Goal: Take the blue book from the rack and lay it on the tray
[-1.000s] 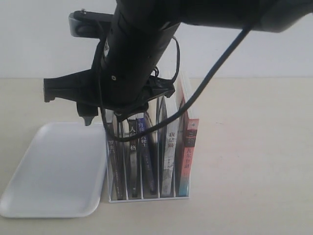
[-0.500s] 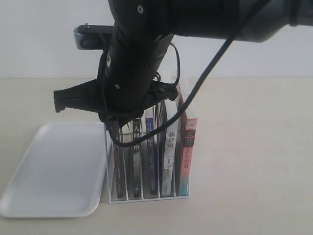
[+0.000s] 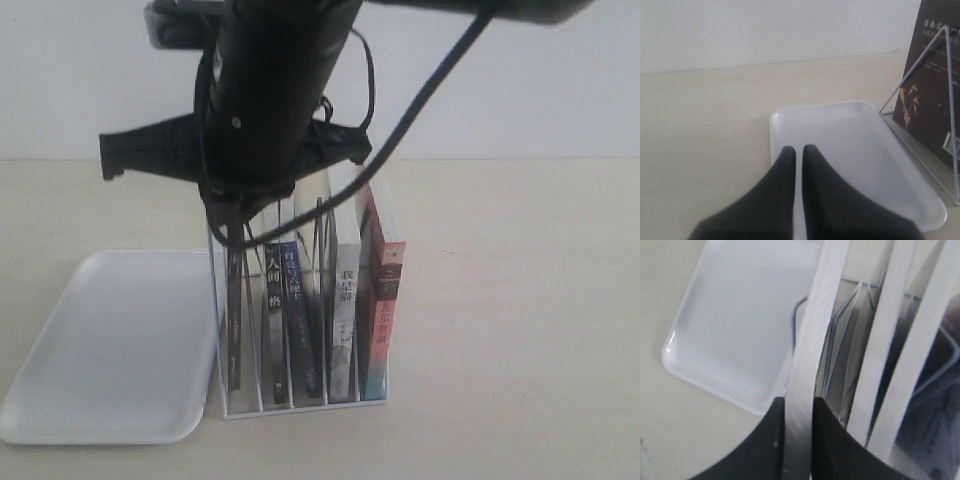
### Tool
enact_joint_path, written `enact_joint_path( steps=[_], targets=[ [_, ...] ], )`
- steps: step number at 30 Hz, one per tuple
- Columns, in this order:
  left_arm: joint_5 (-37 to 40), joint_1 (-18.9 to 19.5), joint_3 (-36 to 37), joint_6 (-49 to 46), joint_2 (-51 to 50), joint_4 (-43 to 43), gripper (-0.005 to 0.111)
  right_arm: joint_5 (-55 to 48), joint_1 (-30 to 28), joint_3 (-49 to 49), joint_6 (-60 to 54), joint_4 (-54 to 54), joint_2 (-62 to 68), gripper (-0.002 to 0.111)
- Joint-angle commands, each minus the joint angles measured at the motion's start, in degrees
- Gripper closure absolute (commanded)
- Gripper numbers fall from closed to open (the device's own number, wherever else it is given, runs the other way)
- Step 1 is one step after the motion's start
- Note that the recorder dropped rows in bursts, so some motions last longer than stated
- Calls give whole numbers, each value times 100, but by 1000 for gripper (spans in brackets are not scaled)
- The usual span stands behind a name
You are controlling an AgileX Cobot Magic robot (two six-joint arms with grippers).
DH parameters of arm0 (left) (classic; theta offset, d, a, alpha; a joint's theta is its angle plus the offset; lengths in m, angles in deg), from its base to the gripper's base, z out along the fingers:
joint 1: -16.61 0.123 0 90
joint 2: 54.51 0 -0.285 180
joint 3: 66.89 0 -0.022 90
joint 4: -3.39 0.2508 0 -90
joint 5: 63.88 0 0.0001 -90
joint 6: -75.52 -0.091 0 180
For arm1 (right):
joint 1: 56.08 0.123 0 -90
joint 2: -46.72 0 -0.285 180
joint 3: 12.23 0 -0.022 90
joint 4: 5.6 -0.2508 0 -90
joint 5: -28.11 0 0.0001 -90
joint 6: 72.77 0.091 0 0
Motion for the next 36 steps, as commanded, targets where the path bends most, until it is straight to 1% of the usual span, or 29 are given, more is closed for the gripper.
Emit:
enact_joint_path(
  steps=[1, 5, 17, 21, 29, 36],
  targets=[
    [-9, 20, 19, 39, 18, 3, 102, -261, -9, 714, -43, 357, -160, 108],
    [-9, 20, 19, 39, 18, 3, 102, -555, 3, 931, -43, 544, -160, 108],
    [-9, 20, 19, 39, 18, 3, 102, -645, 3, 931, -43, 544, -160, 108],
    [-9, 20, 19, 39, 18, 3, 102, -856, 3, 931, 15, 570, -135, 108],
    [-9, 20, 19, 39, 18, 3, 102, -1009, 14, 931, 389, 739, 525, 108],
    [-9, 20, 19, 39, 18, 3, 102, -985, 14, 931, 397, 852, 537, 108]
  ],
)
